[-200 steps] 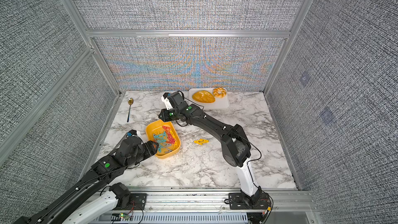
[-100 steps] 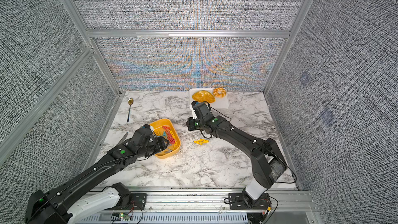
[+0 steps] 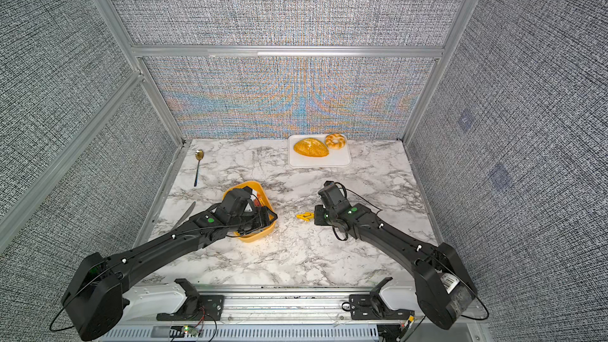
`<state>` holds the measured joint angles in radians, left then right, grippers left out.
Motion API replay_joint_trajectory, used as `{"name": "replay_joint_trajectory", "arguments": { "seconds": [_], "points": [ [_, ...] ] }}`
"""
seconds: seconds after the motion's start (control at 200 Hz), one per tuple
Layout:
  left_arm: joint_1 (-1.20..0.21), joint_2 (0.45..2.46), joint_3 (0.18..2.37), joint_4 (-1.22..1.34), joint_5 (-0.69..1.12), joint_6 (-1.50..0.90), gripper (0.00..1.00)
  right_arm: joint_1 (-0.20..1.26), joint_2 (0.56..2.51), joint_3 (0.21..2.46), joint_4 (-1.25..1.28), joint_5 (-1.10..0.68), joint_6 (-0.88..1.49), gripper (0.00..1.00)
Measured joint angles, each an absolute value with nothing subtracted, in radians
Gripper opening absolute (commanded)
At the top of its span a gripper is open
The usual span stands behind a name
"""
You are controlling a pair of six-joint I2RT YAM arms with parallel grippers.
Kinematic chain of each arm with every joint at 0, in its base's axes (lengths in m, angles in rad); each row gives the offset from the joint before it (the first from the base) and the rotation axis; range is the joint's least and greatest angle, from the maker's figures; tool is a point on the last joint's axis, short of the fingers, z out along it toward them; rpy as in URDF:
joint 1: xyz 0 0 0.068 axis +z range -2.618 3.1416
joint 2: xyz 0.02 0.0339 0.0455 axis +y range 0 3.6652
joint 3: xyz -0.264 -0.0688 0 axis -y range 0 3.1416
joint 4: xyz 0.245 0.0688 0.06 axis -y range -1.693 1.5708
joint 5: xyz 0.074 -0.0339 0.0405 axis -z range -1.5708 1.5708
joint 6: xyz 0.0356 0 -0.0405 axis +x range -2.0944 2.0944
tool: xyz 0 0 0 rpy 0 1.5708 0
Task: Put the clothespins into the storage box
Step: Pick up the clothespin from the center of the board.
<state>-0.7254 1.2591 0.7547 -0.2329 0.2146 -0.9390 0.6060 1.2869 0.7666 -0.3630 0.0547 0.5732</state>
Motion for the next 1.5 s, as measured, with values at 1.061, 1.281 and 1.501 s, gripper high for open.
{"name": "replay_joint_trajectory", "arguments": {
  "seconds": [1.061, 1.281, 1.501],
  "points": [
    [-0.739, 1.279, 0.745, -0.174, 0.257, -0.932, 0.71, 0.545, 1.317, 0.566, -0.383, 0.205, 0.67, 0.17],
    [-0.739, 1.248, 0.734, -0.183, 0.24, -0.933, 0.71, 0.547, 1.316, 0.583, -0.361, 0.2, 0.654, 0.06],
    [-0.739, 1.181, 0.703, -0.221, 0.196, -0.937, 0.71, 0.586, 1.34, 0.677, -0.332, 0.166, 0.636, 0.0]
  ]
}}
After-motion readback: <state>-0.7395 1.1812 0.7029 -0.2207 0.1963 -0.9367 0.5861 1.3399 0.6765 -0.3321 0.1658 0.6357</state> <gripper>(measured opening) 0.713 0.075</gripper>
